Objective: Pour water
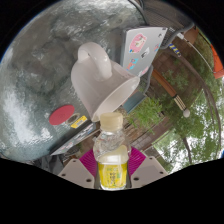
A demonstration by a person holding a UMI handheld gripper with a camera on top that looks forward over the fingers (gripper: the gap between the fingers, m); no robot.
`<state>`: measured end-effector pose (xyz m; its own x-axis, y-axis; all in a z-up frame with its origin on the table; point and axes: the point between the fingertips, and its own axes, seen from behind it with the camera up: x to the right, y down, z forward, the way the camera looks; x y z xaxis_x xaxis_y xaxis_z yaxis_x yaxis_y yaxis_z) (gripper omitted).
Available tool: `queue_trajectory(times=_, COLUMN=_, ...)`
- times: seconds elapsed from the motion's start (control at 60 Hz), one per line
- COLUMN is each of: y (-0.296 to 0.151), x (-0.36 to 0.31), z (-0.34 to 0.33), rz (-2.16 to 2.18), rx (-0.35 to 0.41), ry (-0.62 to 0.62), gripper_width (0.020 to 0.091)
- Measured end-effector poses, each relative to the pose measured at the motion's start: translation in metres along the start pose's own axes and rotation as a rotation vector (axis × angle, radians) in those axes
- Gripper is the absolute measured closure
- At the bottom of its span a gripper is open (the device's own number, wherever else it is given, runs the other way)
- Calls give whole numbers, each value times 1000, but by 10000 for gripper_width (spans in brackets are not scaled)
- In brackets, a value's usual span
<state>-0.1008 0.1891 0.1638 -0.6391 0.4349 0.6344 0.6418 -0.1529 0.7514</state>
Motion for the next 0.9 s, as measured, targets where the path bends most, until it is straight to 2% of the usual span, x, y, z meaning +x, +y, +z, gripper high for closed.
queue_trajectory(times=0.133, y=-6, x=-2, z=2, rz=99, rx=41, ry=-19, gripper_width=742)
queue_trajectory(times=0.183, y=-3, x=10, z=0, rz=279, rx=64, ry=-13, gripper_width=738)
queue_trajectory(times=0.267, y=21, x=39, z=0, rz=693, rx=62, ry=20, gripper_width=740)
queue_trajectory(times=0.283, y=29, x=39, z=-19, rz=801, rx=43, ry=63, gripper_width=739)
queue_trajectory(times=0.3, y=30, x=44, z=1, rz=892, rx=67, ry=21, gripper_width=737)
queue_trajectory(times=0.4, y=43, x=33, z=5, rz=1466, rx=101, ry=-21, gripper_width=724)
queue_trajectory(times=0.45, y=40, x=2, z=22, rz=1622, rx=78, ry=-90, gripper_width=722)
queue_trajectory(times=0.483, y=40, x=-10, z=21, rz=1695, rx=70, ry=-81, gripper_width=723)
queue_trajectory(times=0.533, y=25, x=-15, z=35, rz=1788, rx=155, ry=-104, gripper_width=724)
queue_trajectory(times=0.55, y=9, x=-37, z=27, rz=1875, rx=167, ry=-66, gripper_width=723)
queue_trajectory(times=0.567, y=13, x=-24, z=35, rz=1882, rx=198, ry=-126, gripper_width=724)
queue_trajectory(times=0.633, y=-7, x=-47, z=43, rz=2056, rx=249, ry=-204, gripper_width=724)
queue_trajectory(times=0.65, y=-28, x=-60, z=47, rz=2107, rx=262, ry=-204, gripper_width=722)
queue_trajectory(times=0.733, y=-14, x=-71, z=62, rz=2234, rx=259, ry=-273, gripper_width=713)
queue_trajectory(times=0.75, y=-30, x=-79, z=64, rz=2257, rx=262, ry=-270, gripper_width=713)
queue_trajectory(times=0.9, y=-46, x=-79, z=69, rz=2326, rx=382, ry=-264, gripper_width=696)
